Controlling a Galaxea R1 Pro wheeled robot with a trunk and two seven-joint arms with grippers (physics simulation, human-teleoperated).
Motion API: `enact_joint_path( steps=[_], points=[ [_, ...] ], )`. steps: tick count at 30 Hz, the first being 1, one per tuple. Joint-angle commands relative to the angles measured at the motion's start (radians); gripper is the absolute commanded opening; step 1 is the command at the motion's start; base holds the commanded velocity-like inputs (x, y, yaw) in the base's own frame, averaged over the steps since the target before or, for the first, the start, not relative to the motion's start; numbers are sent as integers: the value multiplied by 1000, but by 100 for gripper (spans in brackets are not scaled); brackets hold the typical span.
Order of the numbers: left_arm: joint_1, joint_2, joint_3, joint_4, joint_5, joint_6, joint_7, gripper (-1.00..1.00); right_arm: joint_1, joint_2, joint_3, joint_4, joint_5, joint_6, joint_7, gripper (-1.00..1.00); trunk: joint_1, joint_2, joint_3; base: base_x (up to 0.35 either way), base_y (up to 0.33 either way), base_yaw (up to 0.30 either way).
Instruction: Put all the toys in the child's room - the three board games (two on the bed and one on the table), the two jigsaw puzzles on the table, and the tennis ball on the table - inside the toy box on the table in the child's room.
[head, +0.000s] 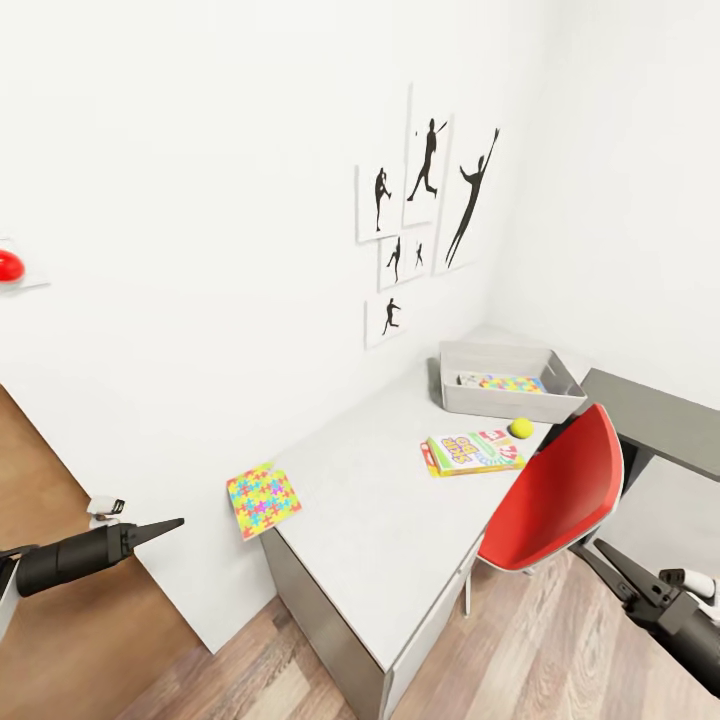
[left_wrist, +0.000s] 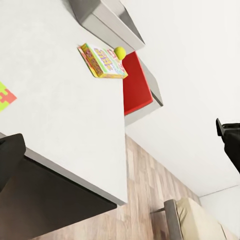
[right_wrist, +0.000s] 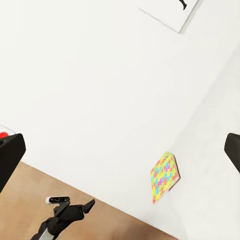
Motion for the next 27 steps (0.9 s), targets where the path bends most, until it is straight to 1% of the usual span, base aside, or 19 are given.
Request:
enact_joint_path(
  steps=[1,13,17,20,23,25,26,27],
  points=[
    [-1,0,0,0,-1,11,-4,100,0,0,0,0,-4,6,-1,100,1,-2,-2,0,-4,0],
    [-1,0,-2,0,-5,13,-3,100,0,0,3,0,-4,5,-3,100,1,-2,-2,0,-1,0],
    [-1,0,-3,1,-6,15,13,100,0,0,3,0,-4,5,-3,100,1,-2,-2,0,0,0],
    [-1,0,-3,4,-9,20,44,100,0,0,3,0,-4,4,-3,100,1,-2,-2,0,0,0],
    [-1,-2,-6,20,-11,23,94,100,0,0,3,0,-4,4,-3,100,1,-2,-2,0,0,0],
    [-1,-6,-10,38,-12,25,132,100,0,0,3,0,-4,4,-3,100,1,-2,-2,0,0,0],
    [-2,-13,-13,59,-12,26,171,100,0,0,3,0,-4,4,-3,100,1,-2,-2,0,0,0],
    [-2,-18,-14,69,-13,26,192,100,0,0,3,0,-4,4,-3,100,1,-2,-2,0,0,0]
  ],
)
